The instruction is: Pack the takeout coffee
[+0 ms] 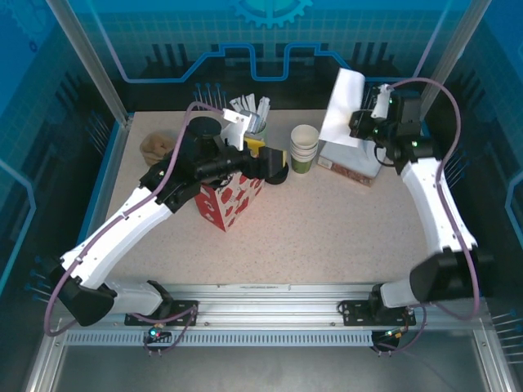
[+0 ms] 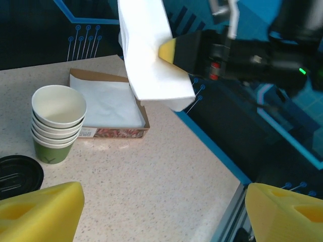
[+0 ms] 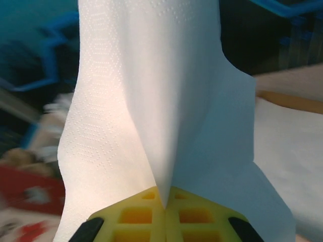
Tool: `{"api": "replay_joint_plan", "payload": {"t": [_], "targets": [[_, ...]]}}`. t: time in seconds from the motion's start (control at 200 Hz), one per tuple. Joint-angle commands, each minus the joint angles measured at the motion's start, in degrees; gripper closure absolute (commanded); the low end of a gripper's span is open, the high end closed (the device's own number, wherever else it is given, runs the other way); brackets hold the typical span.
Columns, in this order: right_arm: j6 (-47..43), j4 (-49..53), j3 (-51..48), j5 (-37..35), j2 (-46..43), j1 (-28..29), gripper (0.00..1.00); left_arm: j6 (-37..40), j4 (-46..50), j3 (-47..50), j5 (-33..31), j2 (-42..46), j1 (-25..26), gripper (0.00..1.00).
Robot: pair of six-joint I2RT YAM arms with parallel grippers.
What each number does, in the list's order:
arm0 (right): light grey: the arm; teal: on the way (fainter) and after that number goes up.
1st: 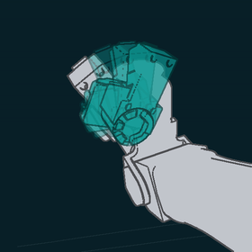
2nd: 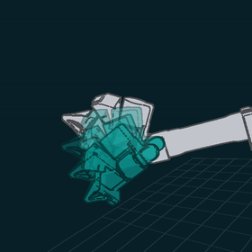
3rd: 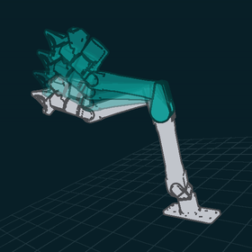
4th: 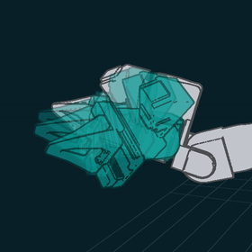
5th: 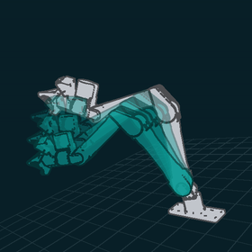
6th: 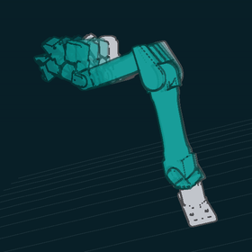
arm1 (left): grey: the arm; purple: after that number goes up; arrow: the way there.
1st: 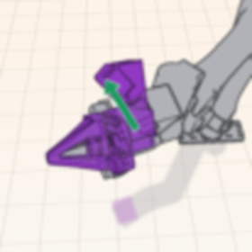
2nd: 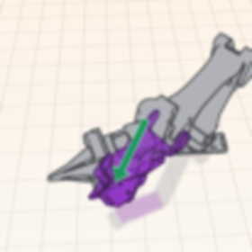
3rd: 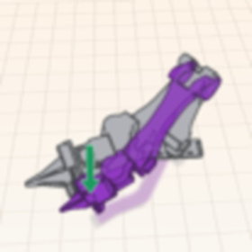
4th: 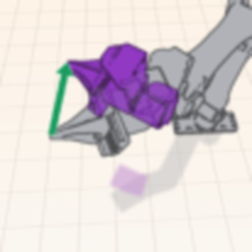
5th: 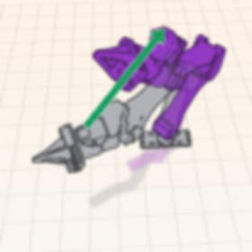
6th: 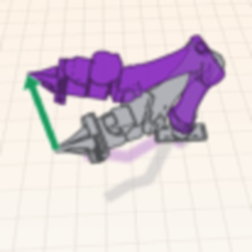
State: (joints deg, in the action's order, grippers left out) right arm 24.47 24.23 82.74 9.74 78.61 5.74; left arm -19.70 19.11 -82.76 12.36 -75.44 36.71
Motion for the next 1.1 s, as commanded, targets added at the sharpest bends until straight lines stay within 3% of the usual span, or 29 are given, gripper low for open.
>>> {"api": "replay_joint_plan", "payload": {"t": [0.0, 0.185, 0.29, 0.34, 0.53, 0.675, 0.76, 0.95, 1.096], "targets": [[6.7, -12.9, -5.1, 6.0, -4.9, 6.8, 0.92, -6.2, -4.2, -4.1, 2.2, -3.6, -0.2, 0.14], [12.0, -22.5, -10.2, 5.8, -8.3, 15.4, 0.91, -12.4, -6.0, -10.0, 5.2, -9.2, -2.5, 0.14], [13.6, -25.3, -11.9, 4.9, -8.8, 17.7, 0.91, -13.1, -6.5, -11.5, 5.6, -10.9, -2.9, 0.19], [14.2, -26.5, -12.6, 4.9, -8.9, 18.2, 0.91, -13.7, -7.6, -11.4, 5.8, -11.0, -3.1, 0.26], [16.1, -29.8, -14.8, 4.4, -8.9, 19.7, 0.91, -15.9, -12.3, -9.7, 5.3, -10.7, -4.6, 0.68], [16.0, -30.2, -14.9, 4.1, -8.8, 21.0, 0.89, -12.7, -11.3, -12.0, 6.5, -11.6, -5.5, 0.94], [14.7, -29.1, -14.7, 3.5, -9.8, 21.1, 0.8, -6.2, -6.6, -15.4, 7.5, -11.7, -5.9, 1.0], [7.7, -20.9, -14.2, 0.7, -15.1, 21.3, 0.4, 11.2, 4.7, -22.6, 11.3, -8.4, -8.3, 1.0], [1.8, -12.4, -13.2, -1.8, -18.6, 21.3, 0.3, 23.2, 14.2, -29.4, 13.2, -6.6, -10.4, 1.0]]}}
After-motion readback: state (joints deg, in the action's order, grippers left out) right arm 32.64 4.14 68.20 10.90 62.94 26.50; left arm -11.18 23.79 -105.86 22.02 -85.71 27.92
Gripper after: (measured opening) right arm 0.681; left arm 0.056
